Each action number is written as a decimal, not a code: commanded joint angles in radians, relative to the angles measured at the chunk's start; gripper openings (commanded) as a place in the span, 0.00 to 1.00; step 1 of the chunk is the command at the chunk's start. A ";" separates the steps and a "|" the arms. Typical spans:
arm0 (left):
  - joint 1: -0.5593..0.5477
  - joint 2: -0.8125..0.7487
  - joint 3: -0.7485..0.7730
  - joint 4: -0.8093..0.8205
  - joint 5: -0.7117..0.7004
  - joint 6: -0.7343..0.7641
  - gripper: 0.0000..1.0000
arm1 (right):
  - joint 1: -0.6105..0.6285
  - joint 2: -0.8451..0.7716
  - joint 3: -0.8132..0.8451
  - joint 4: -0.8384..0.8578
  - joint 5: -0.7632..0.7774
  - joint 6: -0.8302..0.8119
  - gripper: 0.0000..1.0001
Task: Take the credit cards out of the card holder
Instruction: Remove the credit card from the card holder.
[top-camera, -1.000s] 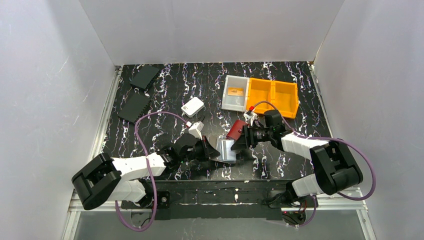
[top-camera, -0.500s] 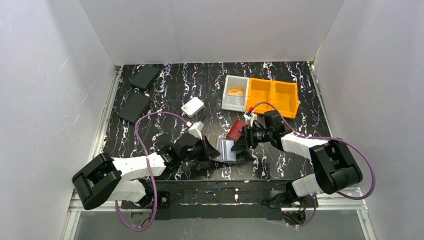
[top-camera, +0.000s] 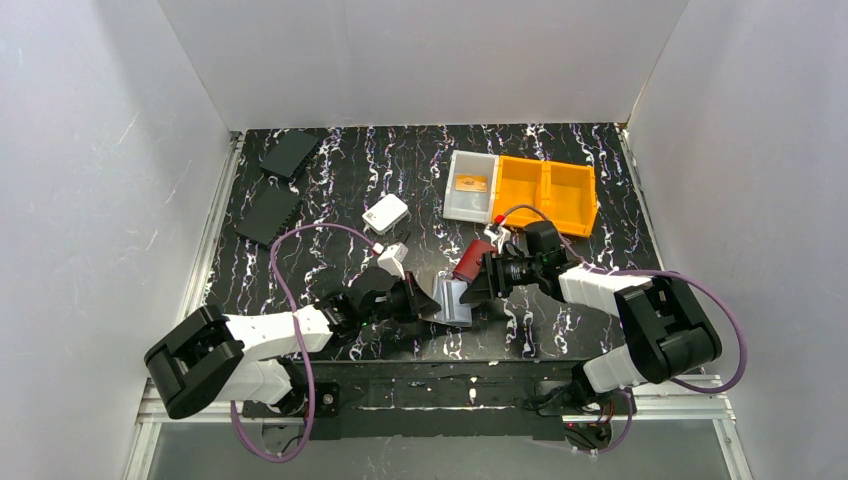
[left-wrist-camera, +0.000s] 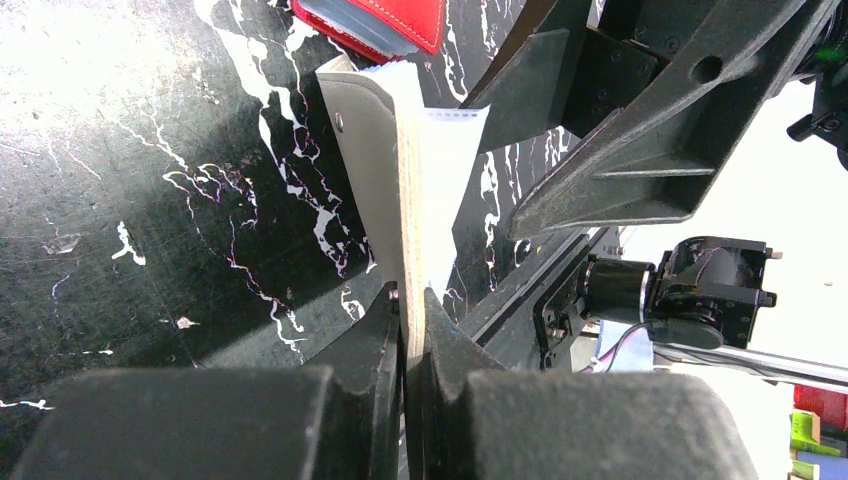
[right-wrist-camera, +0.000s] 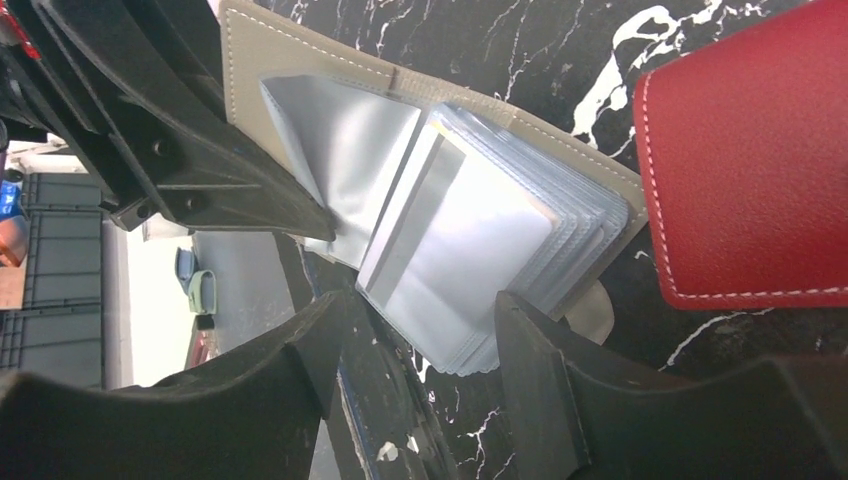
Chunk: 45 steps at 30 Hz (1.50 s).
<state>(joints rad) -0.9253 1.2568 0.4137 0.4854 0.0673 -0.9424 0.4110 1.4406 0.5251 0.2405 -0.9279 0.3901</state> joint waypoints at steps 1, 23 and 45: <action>0.004 -0.005 0.004 0.052 -0.004 0.005 0.00 | 0.005 0.007 0.013 -0.015 0.033 -0.037 0.66; 0.006 0.000 0.000 0.058 0.002 0.002 0.00 | 0.009 0.001 -0.013 0.100 -0.061 0.056 0.62; 0.012 0.050 0.004 0.067 0.025 -0.006 0.00 | 0.017 0.000 -0.017 0.147 -0.062 0.080 0.53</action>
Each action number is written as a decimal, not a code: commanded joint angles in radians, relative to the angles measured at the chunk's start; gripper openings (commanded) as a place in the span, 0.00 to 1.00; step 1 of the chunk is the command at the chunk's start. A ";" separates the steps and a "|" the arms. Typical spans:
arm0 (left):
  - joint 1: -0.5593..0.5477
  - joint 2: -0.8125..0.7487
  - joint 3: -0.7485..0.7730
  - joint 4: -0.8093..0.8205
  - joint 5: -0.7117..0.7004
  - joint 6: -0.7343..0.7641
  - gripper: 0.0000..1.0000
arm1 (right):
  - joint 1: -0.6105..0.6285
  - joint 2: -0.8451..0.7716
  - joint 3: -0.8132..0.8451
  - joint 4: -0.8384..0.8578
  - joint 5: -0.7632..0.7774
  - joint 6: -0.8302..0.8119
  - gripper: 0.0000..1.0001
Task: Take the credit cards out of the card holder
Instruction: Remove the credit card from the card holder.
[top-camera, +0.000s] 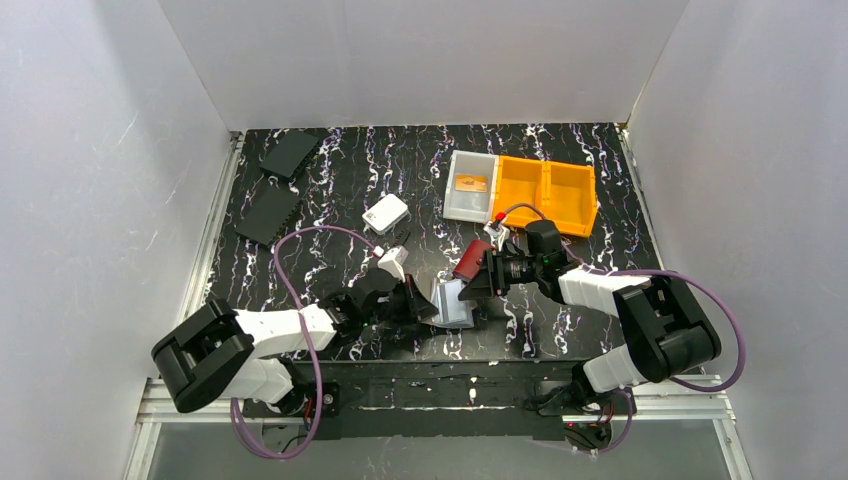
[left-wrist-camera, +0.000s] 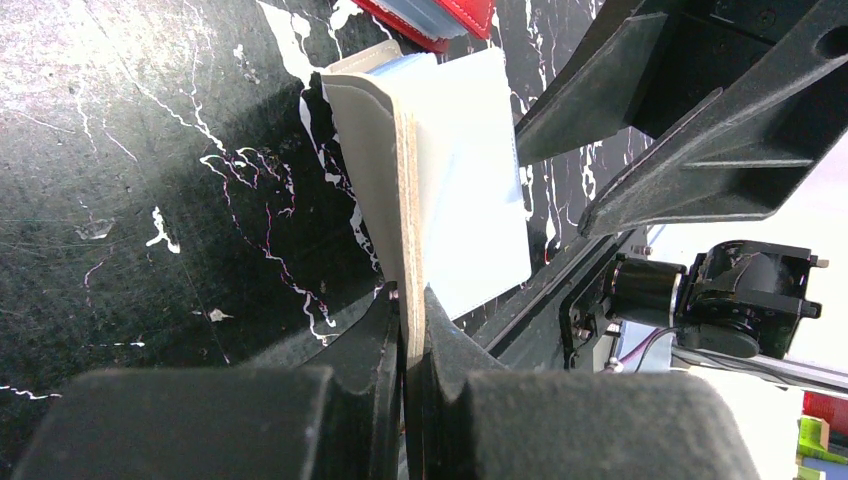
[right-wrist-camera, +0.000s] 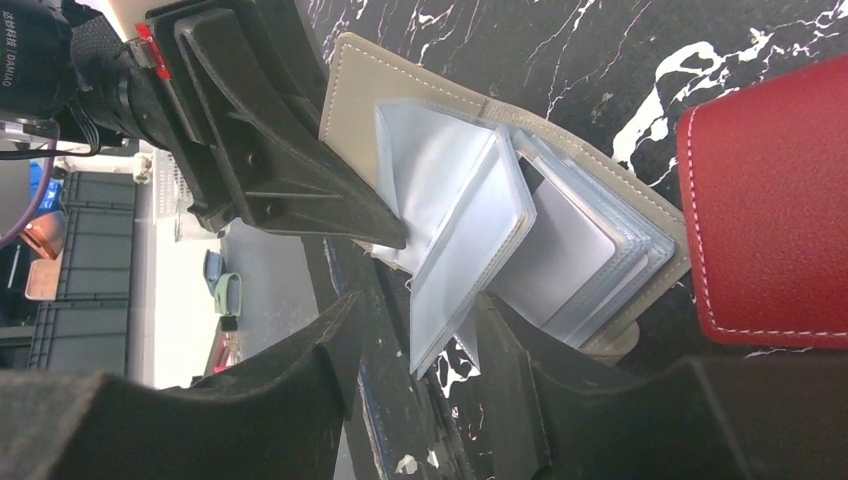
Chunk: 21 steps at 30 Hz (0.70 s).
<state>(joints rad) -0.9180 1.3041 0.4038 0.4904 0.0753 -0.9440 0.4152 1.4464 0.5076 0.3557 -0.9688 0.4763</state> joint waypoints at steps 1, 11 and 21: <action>0.005 0.009 0.016 0.063 0.019 -0.005 0.00 | 0.016 -0.003 0.004 0.014 -0.009 -0.023 0.53; 0.015 0.044 0.016 0.065 0.036 -0.015 0.00 | 0.014 0.020 0.075 -0.211 0.167 -0.215 0.72; 0.032 0.047 0.009 0.065 0.045 -0.021 0.00 | 0.000 -0.052 0.025 -0.118 0.059 -0.152 0.67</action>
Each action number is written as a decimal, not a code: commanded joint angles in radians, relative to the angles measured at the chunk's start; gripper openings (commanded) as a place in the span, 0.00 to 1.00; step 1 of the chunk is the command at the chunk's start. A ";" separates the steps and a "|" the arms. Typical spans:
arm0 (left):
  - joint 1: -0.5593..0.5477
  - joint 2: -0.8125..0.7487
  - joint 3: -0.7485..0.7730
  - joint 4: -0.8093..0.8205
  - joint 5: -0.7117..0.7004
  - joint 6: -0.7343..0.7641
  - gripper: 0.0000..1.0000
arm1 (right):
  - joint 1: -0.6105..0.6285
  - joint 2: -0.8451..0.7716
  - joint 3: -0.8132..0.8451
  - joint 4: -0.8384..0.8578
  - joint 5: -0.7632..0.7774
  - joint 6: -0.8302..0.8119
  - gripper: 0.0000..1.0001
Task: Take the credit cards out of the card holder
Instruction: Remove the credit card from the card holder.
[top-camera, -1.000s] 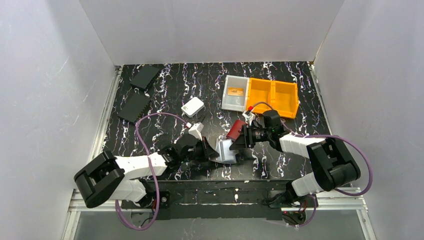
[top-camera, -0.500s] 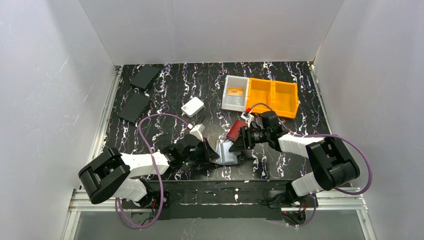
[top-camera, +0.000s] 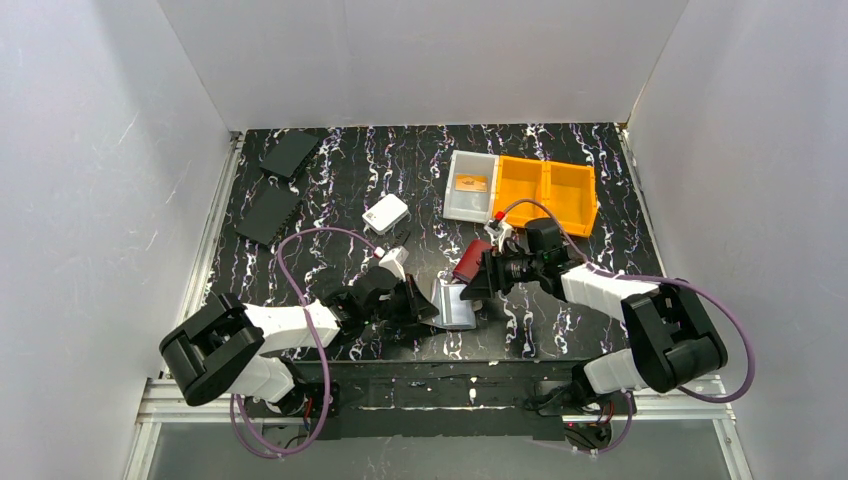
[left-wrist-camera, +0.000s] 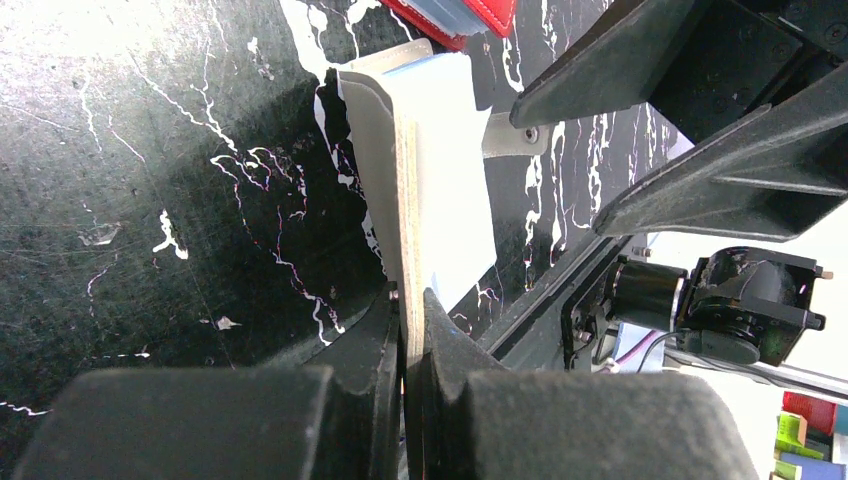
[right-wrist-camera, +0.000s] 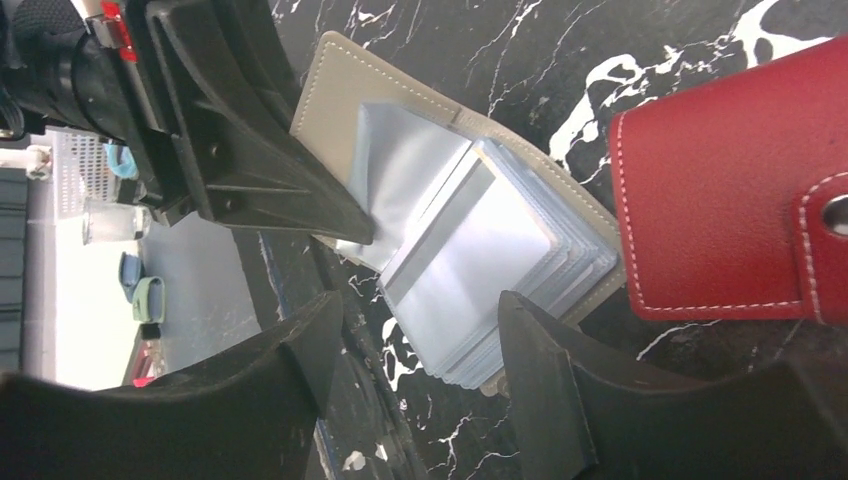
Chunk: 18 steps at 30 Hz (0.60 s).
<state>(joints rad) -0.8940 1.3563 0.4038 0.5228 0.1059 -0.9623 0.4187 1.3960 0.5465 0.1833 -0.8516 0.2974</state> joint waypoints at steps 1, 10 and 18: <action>0.009 -0.003 0.012 0.032 0.016 -0.003 0.00 | -0.002 0.007 -0.017 0.064 -0.063 0.036 0.66; 0.009 -0.009 0.007 0.034 0.014 -0.003 0.00 | 0.000 0.077 -0.013 0.069 -0.042 0.054 0.65; 0.009 -0.002 0.010 0.035 0.018 -0.003 0.00 | 0.003 0.093 -0.011 0.058 -0.032 0.043 0.65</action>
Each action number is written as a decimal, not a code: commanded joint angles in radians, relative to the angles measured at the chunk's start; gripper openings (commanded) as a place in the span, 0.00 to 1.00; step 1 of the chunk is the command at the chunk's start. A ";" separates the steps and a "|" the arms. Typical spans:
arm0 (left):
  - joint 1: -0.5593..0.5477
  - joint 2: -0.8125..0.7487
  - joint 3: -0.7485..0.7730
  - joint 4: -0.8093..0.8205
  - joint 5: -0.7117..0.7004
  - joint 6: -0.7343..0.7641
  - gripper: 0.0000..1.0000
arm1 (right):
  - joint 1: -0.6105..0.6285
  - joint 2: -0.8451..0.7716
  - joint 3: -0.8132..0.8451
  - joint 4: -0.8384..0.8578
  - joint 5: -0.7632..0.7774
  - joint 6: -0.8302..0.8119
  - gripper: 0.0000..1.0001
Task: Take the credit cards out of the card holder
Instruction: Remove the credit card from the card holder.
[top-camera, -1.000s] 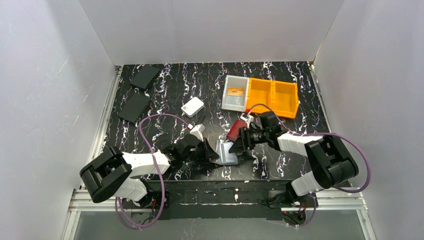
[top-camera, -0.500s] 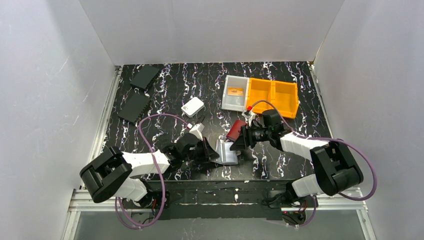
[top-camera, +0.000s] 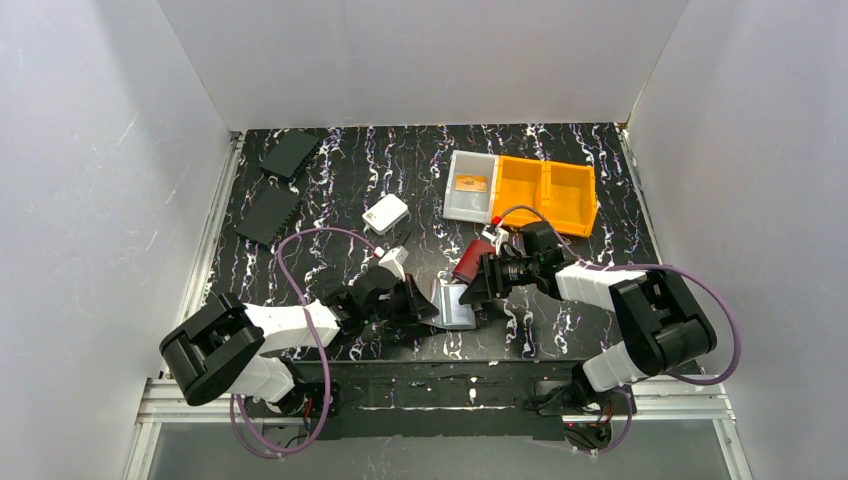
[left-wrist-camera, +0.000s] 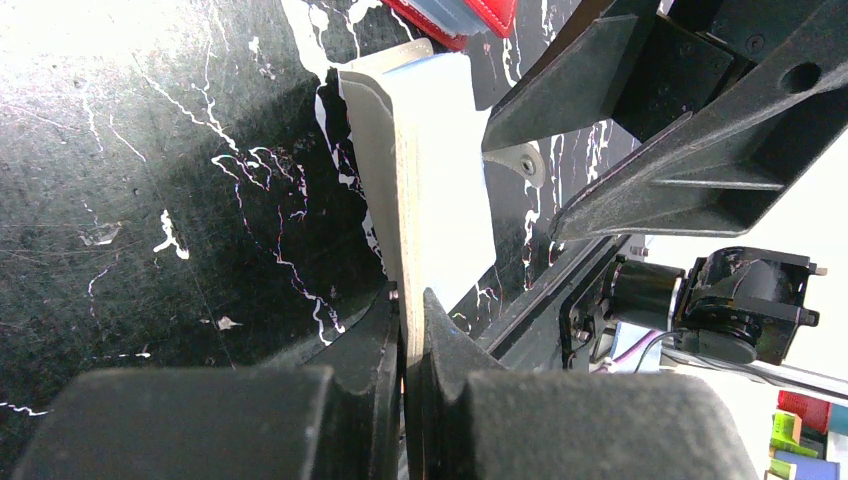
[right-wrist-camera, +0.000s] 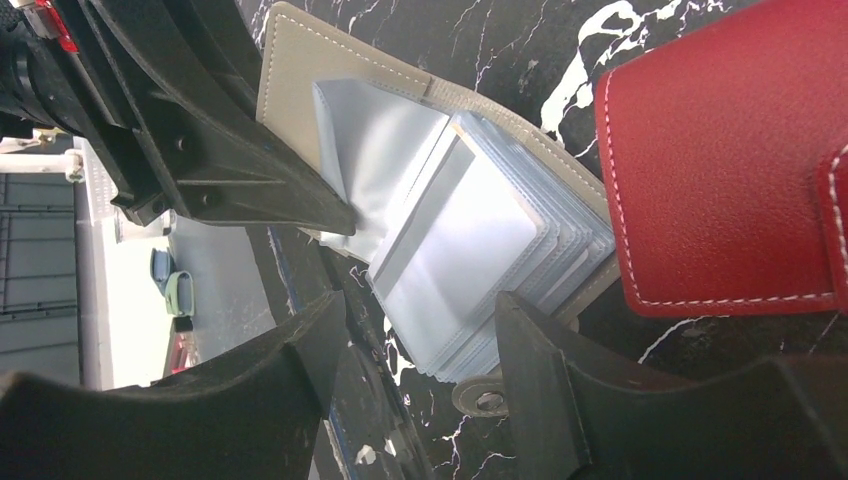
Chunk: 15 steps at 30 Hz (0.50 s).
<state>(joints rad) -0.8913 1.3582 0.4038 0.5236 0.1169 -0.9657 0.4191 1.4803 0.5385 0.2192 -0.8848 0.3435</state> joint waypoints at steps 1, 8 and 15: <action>0.007 -0.003 0.010 0.035 0.007 0.001 0.00 | 0.004 0.011 -0.003 0.022 -0.001 -0.003 0.65; 0.007 -0.004 0.009 0.039 0.010 0.000 0.00 | 0.020 0.030 0.001 0.042 -0.026 0.014 0.65; 0.007 0.004 0.010 0.044 0.013 -0.001 0.00 | 0.027 0.029 -0.005 0.074 -0.052 0.044 0.65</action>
<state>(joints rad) -0.8898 1.3651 0.4038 0.5228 0.1207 -0.9657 0.4343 1.4956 0.5385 0.2462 -0.8940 0.3672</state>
